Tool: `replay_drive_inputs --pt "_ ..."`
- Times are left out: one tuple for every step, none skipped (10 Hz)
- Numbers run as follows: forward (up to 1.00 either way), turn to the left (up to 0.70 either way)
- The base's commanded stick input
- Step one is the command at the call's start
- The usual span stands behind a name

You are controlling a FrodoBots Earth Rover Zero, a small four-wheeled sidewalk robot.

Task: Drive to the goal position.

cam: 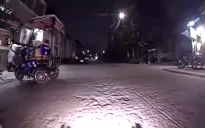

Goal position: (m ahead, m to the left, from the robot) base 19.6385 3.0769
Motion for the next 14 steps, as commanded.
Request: replay_drive_inputs --pt "0.70 0.00" --pt "0.70 0.00" --pt "0.70 0.00" --pt "0.70 0.00" --pt "0.70 0.00" --pt "0.70 0.00" --pt "0.70 0.00" --pt "0.79 0.00" --pt "0.85 0.00" --pt "0.91 0.00" --pt "1.00 0.00" --pt "1.00 0.00" --pt "1.00 0.00" --pt "1.00 0.00"
